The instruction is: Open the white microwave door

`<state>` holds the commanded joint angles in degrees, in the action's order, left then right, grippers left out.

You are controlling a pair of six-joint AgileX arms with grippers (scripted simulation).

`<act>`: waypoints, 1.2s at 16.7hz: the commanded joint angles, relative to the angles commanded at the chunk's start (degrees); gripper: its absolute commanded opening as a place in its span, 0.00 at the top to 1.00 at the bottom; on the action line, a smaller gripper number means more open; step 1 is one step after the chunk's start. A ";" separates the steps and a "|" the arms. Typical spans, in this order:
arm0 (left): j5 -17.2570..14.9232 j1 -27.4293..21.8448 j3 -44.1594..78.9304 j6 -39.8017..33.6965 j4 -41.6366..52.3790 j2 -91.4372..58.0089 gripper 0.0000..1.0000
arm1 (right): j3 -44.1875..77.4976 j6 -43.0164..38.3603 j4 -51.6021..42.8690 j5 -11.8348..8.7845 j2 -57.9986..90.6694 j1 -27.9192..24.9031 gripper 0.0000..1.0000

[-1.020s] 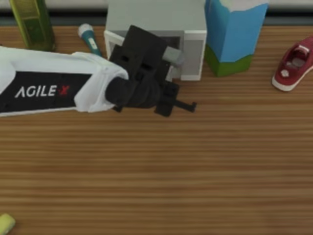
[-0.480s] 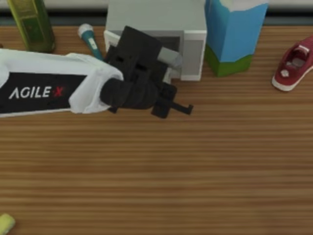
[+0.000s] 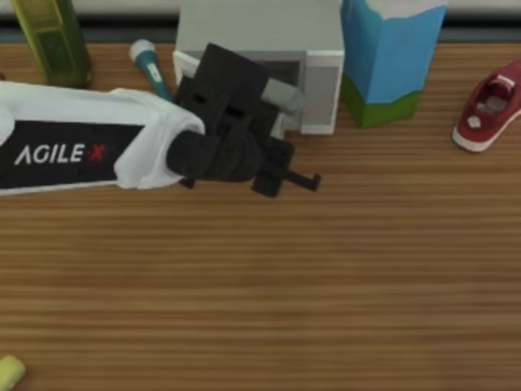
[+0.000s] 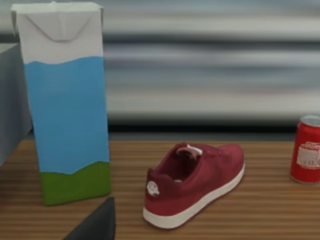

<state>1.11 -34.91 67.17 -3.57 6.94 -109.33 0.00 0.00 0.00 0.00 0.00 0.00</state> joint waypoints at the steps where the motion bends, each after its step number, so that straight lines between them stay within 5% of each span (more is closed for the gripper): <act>1: 0.00 0.00 0.00 0.00 0.00 0.00 1.00 | 0.00 0.00 0.00 0.00 0.00 0.00 0.00; 20: -1.82 0.76 -1.38 2.08 -0.39 1.01 1.00 | 0.00 0.00 0.00 0.00 0.00 0.00 0.00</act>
<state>-0.71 -34.15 65.79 -1.49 6.56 -108.32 0.00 0.00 0.00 0.00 0.00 0.00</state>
